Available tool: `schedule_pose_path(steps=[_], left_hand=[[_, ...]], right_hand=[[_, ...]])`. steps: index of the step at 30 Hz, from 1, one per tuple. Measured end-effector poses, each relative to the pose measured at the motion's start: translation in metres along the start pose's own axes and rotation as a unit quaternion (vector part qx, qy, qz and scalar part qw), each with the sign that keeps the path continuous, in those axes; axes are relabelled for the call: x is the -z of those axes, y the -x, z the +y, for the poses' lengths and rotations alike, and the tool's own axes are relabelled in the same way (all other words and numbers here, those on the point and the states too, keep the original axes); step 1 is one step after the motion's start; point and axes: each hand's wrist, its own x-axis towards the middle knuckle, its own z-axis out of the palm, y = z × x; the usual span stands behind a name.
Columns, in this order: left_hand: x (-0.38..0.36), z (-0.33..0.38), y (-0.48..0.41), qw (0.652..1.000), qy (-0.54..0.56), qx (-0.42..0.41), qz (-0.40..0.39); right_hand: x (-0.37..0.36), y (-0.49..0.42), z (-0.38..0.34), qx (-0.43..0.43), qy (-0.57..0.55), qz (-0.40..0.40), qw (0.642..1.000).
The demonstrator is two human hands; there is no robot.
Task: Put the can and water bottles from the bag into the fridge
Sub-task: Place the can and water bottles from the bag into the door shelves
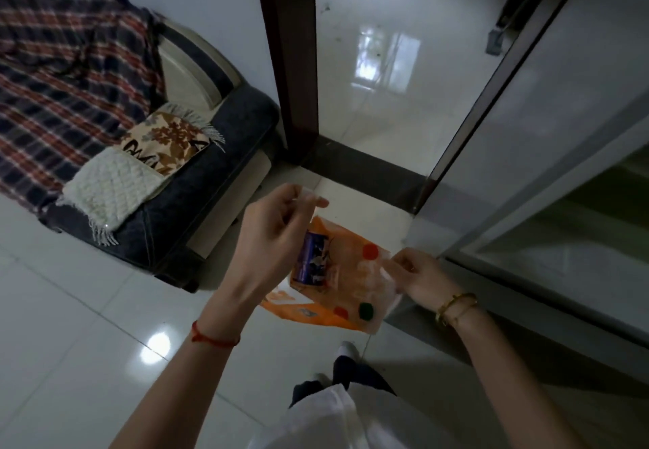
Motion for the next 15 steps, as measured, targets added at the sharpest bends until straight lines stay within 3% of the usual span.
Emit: schedule_pose_path(steps=[4,8,11,15], left_hand=[[-0.004,0.028,0.016,0.998,0.043,-0.016,-0.041],[-0.016,0.047,0.031,0.992,0.090,-0.039,-0.080],[-0.024,0.058,0.043,0.984,0.119,-0.068,-0.111],[-0.036,0.074,0.058,0.966,0.174,-0.091,-0.167]], right_hand=[[-0.009,0.035,0.003,-0.019,0.041,0.130,0.991],[-0.022,0.081,0.011,-0.005,-0.051,0.305,0.951],[-0.033,0.104,0.022,0.000,-0.093,0.297,0.950],[-0.044,0.120,0.040,-0.141,-0.048,0.230,0.962]])
